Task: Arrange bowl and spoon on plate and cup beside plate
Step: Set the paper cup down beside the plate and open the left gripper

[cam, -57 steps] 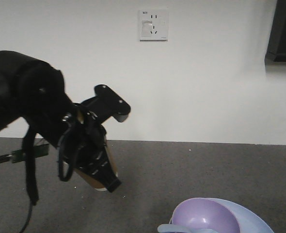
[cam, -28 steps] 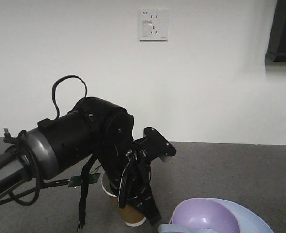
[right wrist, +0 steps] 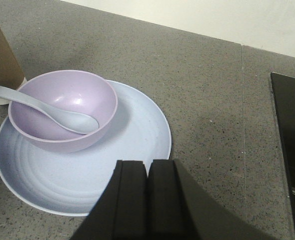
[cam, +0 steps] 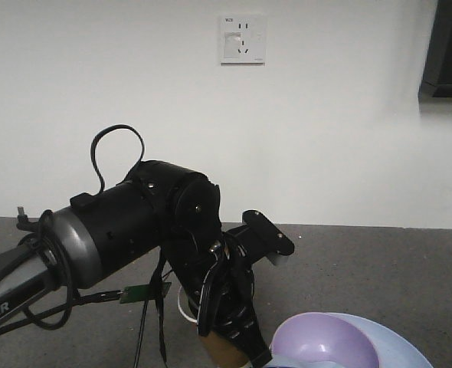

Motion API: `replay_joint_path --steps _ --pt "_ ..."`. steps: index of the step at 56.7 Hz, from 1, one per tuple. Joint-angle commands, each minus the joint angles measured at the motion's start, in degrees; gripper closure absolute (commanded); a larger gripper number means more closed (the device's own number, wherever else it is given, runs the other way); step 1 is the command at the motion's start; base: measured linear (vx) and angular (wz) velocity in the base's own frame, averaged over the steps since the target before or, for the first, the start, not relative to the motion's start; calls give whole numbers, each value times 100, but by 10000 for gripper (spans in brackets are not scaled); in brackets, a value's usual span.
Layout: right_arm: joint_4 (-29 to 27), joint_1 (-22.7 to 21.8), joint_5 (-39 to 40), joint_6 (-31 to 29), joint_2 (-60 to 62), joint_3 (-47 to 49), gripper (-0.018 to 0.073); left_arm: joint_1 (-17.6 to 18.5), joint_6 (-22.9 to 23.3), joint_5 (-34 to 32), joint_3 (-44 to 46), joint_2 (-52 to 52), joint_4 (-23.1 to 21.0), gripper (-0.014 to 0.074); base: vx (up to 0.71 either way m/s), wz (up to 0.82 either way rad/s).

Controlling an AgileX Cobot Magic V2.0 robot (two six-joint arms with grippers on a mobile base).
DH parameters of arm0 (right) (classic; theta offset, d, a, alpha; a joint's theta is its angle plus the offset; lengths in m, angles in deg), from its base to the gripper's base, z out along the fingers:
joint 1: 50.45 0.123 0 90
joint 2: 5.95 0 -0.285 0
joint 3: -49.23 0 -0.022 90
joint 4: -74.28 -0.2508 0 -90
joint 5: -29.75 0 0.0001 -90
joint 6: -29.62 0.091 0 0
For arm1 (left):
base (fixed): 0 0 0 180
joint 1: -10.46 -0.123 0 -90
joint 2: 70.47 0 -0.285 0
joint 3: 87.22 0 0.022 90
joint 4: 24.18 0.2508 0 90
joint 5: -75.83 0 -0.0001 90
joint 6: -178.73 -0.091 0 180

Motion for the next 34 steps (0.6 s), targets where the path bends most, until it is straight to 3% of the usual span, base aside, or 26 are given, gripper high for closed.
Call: replay_joint_path --steps 1,13,34 --pt "43 -2 450 7 -24 161 568 17 8 -20 194 324 -100 601 0 0" --pt "43 -2 450 7 -24 161 568 17 98 -20 194 324 -94 539 0 0" --pt "43 -2 444 7 -24 161 568 17 608 -16 194 207 231 249 0 0"
